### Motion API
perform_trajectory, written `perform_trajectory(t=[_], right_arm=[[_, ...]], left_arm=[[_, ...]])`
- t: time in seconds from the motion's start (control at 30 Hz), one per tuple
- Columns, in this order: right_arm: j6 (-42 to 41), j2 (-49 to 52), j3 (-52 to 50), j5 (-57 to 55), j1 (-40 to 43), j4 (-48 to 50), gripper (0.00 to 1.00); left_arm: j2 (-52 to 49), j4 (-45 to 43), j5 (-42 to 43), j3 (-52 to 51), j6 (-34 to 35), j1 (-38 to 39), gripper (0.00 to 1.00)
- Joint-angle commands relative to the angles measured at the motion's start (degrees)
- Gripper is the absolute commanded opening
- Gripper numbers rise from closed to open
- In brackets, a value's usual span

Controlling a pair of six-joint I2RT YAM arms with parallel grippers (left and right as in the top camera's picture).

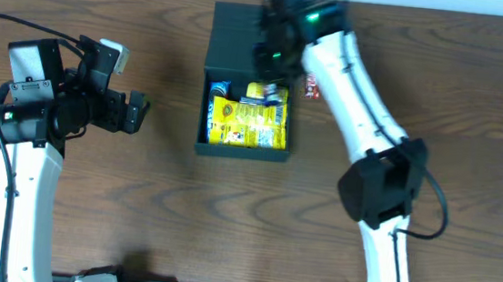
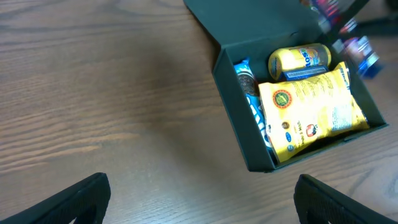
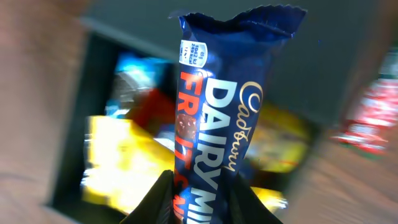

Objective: Pack container
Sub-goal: 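Carry the Dairy Milk bar into the box and release it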

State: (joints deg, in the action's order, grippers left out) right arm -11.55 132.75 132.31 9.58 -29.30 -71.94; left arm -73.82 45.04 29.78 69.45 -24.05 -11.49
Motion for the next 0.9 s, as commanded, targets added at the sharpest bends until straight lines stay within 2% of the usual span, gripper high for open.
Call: perform_trajectory(t=[0.0,0.23,0.57,0.6,0.63,0.67,0.73,0.8,0.87], right_arm=[[-6.56,0.46,-1.57,0.92,-3.56,1.9,0.11],[-16.15,3.41,-1.97,-1.29,-9.14,3.91,0.08],[-21.7,5.2,-1.99,-5.16,-13.03,3.85,0.09],[-22.14,5.29,-1.99,-5.38,-13.16,4.0,0.15],[-22.29,5.29,-1.99,-5.51,-13.27,4.28,0.27],[-22.29,5.29,-1.99,-5.64,-13.33,4.52,0.35],[-22.27,5.29,-1.99,-5.75,-13.38,5.16,0.39],[-22.27,5.29,-1.99,-5.75,-13.29,5.46,0.49],[-22.25,5.29,-1.97,-5.7,-13.07,5.6,0.51]], left_arm=[[0.44,0.24,0.07,0.17,-0.57,-0.13,0.95],[0.44,0.44,0.07,0.17,-0.57,-0.13,0.95],[0.44,0.44,0.07,0.17,-0.57,-0.13,0.95],[0.44,0.44,0.07,0.17,-0.57,-0.13,0.95],[0.44,0.44,0.07,0.17,-0.57,-0.13,0.95],[0.44,0.42,0.07,0.17,-0.57,-0.13,0.95],[0.44,0.42,0.07,0.17,-0.57,-0.13,0.95],[0.44,0.42,0.07,0.17,-0.57,-0.13,0.95],[0.44,0.46,0.07,0.17,-0.57,-0.13,0.95]])
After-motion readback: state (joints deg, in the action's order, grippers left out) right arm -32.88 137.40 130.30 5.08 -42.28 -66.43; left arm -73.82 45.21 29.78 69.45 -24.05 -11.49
